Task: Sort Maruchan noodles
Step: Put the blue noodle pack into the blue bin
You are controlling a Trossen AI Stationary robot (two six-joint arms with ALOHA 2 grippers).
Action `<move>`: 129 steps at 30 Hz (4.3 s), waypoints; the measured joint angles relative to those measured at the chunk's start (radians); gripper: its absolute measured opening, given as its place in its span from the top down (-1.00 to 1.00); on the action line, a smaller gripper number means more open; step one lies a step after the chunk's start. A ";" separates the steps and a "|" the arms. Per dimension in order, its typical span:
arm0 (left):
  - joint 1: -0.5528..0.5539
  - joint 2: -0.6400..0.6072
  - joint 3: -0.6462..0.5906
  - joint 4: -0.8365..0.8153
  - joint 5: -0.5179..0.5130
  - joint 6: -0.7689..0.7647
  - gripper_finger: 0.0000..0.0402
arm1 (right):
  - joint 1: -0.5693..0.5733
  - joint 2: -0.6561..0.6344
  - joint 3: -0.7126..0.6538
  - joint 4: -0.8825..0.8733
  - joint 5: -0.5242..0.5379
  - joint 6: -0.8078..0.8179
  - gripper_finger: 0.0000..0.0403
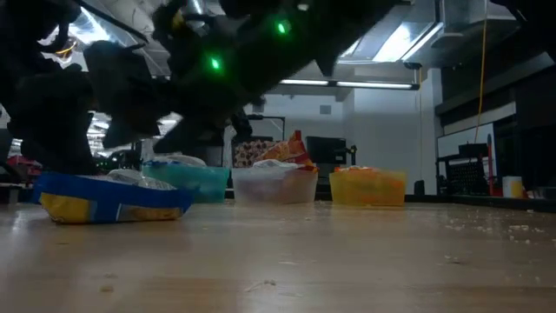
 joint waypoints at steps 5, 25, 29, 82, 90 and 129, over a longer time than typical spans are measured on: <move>0.000 0.072 0.000 0.090 -0.002 0.001 0.59 | 0.000 0.000 -0.031 0.014 -0.020 0.009 -0.39; 0.000 0.246 0.000 0.423 -0.043 -0.011 0.59 | 0.003 0.008 -0.147 0.095 -0.002 0.117 -0.18; 0.000 0.255 0.000 0.440 -0.056 -0.026 0.59 | 0.003 0.008 -0.146 0.089 0.005 0.114 0.17; 0.154 -0.620 0.068 0.118 -0.330 0.367 0.59 | -0.250 -0.069 0.013 0.096 -0.092 -0.218 1.00; 0.154 -0.735 0.128 0.113 -0.400 0.524 0.59 | -0.399 -0.055 0.223 -0.043 -0.271 -0.340 1.00; 0.154 -0.758 0.129 0.046 -0.472 0.552 0.59 | -0.616 0.092 0.301 -0.070 -0.631 -0.281 0.73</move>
